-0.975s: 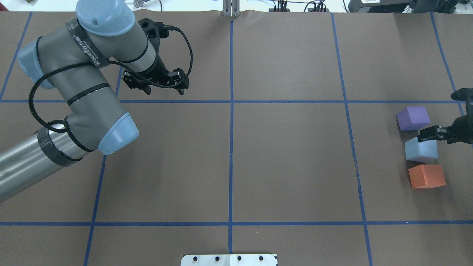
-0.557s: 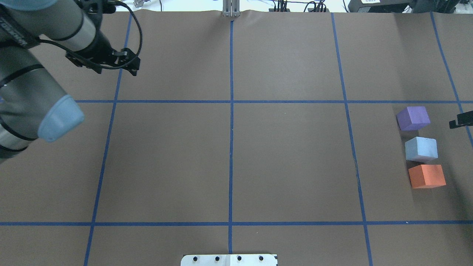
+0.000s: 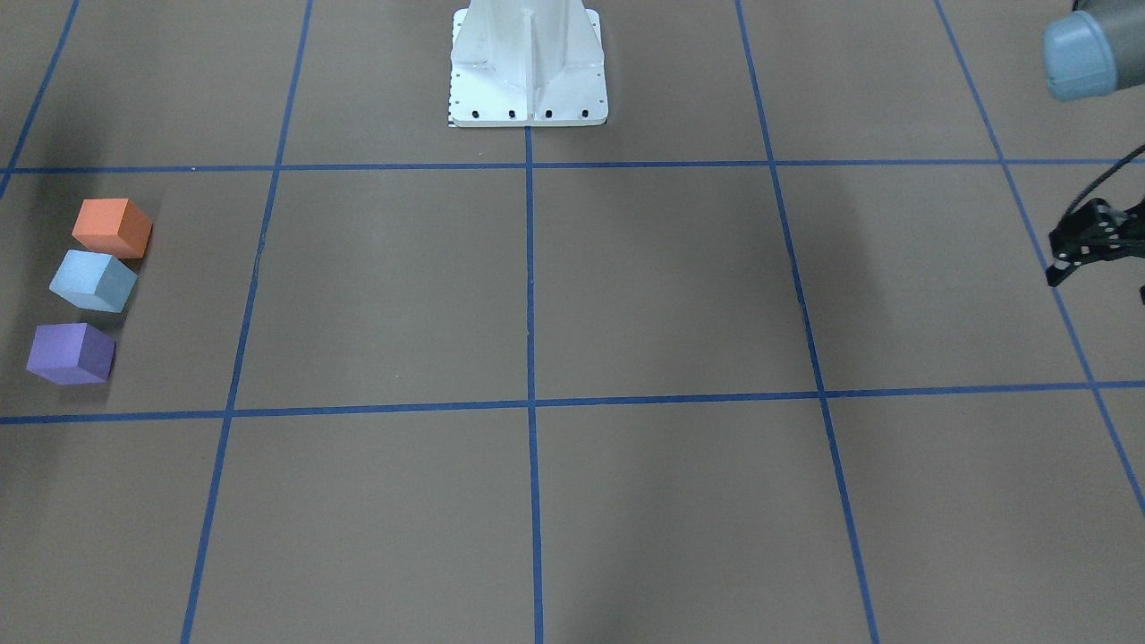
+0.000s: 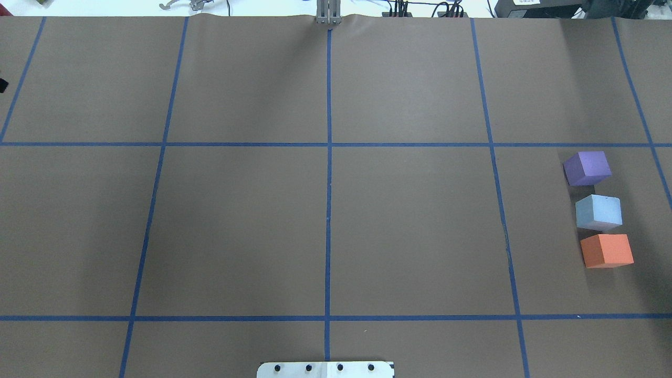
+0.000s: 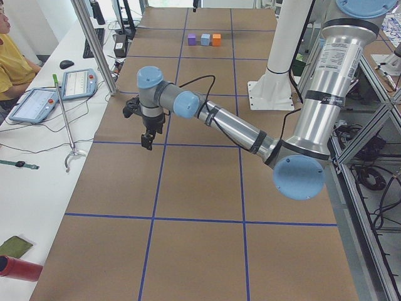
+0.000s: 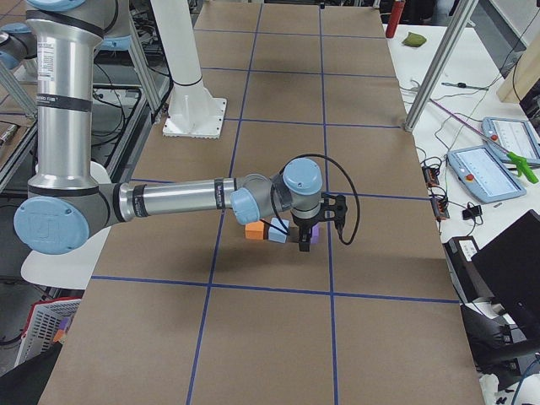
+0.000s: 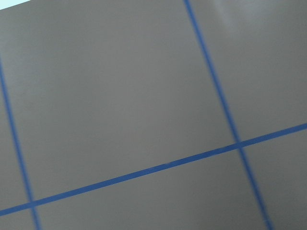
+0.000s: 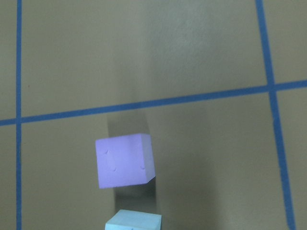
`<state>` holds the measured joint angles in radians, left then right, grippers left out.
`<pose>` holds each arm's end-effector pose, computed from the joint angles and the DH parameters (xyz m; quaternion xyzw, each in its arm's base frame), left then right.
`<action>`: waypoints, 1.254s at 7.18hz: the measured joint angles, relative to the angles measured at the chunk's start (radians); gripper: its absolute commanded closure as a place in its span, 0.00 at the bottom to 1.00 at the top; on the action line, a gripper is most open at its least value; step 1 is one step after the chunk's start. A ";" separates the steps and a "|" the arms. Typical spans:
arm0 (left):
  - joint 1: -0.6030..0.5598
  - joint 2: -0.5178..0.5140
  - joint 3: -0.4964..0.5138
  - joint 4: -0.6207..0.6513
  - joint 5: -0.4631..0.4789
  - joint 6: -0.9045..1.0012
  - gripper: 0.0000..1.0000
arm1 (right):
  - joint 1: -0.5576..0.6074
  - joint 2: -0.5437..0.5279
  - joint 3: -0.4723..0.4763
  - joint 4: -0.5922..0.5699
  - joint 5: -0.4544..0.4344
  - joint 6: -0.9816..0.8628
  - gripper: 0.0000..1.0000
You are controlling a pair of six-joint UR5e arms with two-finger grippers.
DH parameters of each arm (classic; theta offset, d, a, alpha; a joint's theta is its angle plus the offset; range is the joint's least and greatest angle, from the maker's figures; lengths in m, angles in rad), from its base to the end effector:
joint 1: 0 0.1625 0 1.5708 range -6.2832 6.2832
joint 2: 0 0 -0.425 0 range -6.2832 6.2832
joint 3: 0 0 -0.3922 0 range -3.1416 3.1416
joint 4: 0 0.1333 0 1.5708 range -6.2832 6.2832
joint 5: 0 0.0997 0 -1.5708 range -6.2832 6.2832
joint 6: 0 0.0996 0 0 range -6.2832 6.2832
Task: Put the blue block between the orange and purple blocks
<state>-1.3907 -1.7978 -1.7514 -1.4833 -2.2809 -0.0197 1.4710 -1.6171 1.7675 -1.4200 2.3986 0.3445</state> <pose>0.0356 -0.5771 0.4614 0.1145 0.3564 0.1294 0.9182 0.0115 -0.4869 0.5630 0.0464 -0.4181 0.0506 0.9058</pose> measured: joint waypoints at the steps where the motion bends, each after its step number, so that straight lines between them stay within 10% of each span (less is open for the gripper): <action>1: -0.084 0.010 0.089 -0.002 -0.012 0.156 0.00 | 0.042 0.037 -0.002 -0.113 -0.012 -0.115 0.00; 4: -0.207 0.047 0.201 -0.001 -0.103 0.373 0.00 | 0.076 0.048 -0.001 -0.181 -0.028 -0.187 0.00; 9: -0.216 0.158 0.113 0.010 -0.094 0.212 0.00 | 0.073 0.026 0.003 -0.178 -0.039 -0.194 0.00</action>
<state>-1.6068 -1.6400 -1.6380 -1.4737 -2.3750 0.1919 1.5443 -1.5916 1.7710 -1.5975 2.3594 0.1504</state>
